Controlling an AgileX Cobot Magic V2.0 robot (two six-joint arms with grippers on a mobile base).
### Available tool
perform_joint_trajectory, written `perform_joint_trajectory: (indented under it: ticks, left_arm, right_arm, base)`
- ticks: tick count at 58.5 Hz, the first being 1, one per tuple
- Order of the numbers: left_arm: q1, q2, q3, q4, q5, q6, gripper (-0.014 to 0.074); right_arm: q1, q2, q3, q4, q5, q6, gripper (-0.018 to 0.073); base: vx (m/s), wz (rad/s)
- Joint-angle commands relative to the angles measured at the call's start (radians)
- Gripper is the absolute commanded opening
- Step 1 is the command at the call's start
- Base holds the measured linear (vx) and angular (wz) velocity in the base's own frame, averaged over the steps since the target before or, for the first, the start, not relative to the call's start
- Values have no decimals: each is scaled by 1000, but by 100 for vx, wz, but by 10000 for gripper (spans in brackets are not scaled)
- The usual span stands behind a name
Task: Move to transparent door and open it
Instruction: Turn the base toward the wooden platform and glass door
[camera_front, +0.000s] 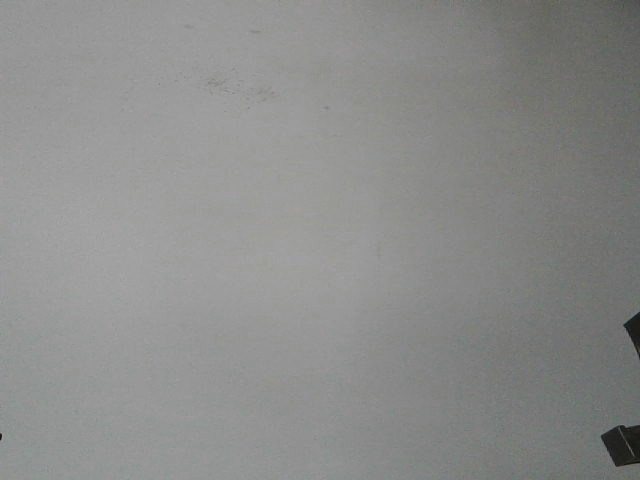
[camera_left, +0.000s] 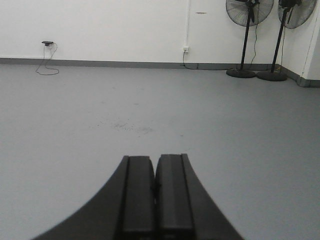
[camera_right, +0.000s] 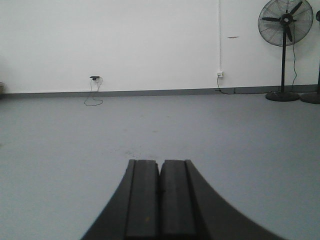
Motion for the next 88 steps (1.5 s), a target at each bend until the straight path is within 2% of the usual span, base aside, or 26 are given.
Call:
perform_joint_trajectory:
  ticks: [1,51,88]
  left_arm:
    - [-5,-16,13,-4,-79,-5,-6]
    - [-5,-16,13,-4,-79,-5,-6]
    - [-5,-16,13,-4,-79,-5,-6]
  right_arm:
    - [-1,-16,4,-2,-85,-10,-9]
    - [-1,-16,4,-2,-85,-10,-9]
    - [-1,-16,4,-2,-83,-10,-9]
  base:
    - [0,0]
    - [2,1]
    - [27,14]
